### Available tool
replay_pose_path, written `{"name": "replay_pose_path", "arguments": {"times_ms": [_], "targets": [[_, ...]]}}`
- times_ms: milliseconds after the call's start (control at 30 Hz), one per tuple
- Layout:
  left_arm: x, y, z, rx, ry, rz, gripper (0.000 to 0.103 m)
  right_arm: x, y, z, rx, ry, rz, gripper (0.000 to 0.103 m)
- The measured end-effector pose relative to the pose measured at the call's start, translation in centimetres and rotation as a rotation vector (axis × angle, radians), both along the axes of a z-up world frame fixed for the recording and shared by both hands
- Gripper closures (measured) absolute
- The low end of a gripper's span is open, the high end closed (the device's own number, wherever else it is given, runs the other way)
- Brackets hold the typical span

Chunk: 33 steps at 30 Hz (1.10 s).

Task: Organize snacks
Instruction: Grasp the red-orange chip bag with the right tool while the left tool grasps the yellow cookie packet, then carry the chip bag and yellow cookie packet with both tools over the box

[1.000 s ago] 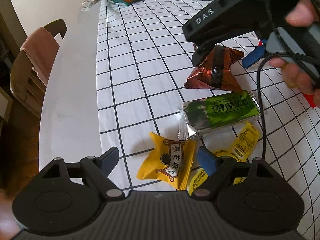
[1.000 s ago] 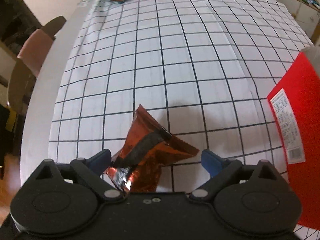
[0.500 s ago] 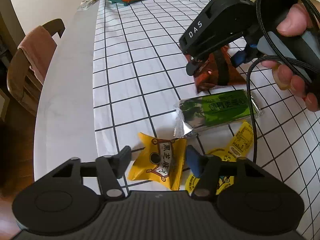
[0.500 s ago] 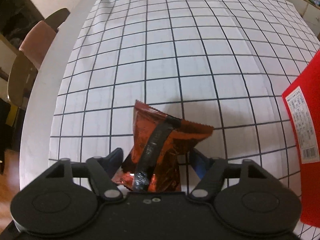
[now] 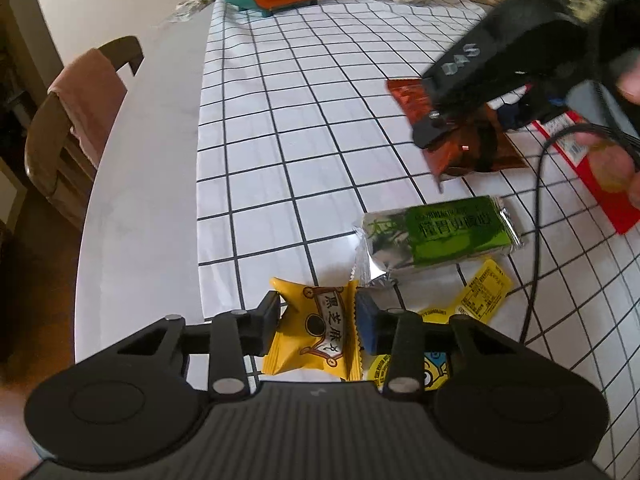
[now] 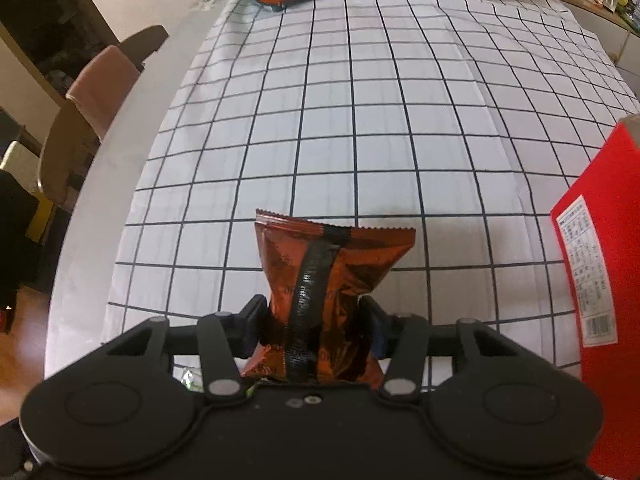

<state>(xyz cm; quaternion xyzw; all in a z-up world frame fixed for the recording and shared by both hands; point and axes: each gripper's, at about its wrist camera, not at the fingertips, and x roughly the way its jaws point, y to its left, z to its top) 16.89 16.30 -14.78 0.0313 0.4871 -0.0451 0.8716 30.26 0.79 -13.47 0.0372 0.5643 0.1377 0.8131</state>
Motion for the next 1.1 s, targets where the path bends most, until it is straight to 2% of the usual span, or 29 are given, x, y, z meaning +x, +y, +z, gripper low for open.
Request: {"name": "replay_pose_path", "arguments": {"times_ms": [100,300,600,1100], "targets": [[-0.1,0.1,0.3,0.016,-0.005,0.019,0.065,-0.5,-0.9,0.9,0.014,-0.017,0.010,0.053],[-0.5,0.7,1.5,-0.003,-0.013,0.056,0.065,-2.1,-2.7,2.8,0.028,-0.055,0.054,0.053],[-1.6,-0.2,3.7,0.000,-0.028,0.063,0.065,-5.3,-5.2,5.5,0.025,-0.089,0.126,0.053],[-2.3,-7.0,9.5,-0.026,-0.083,0.036,0.065,-9.1,-13.0,9.8,0.053,-0.138,0.143,0.053]]}}
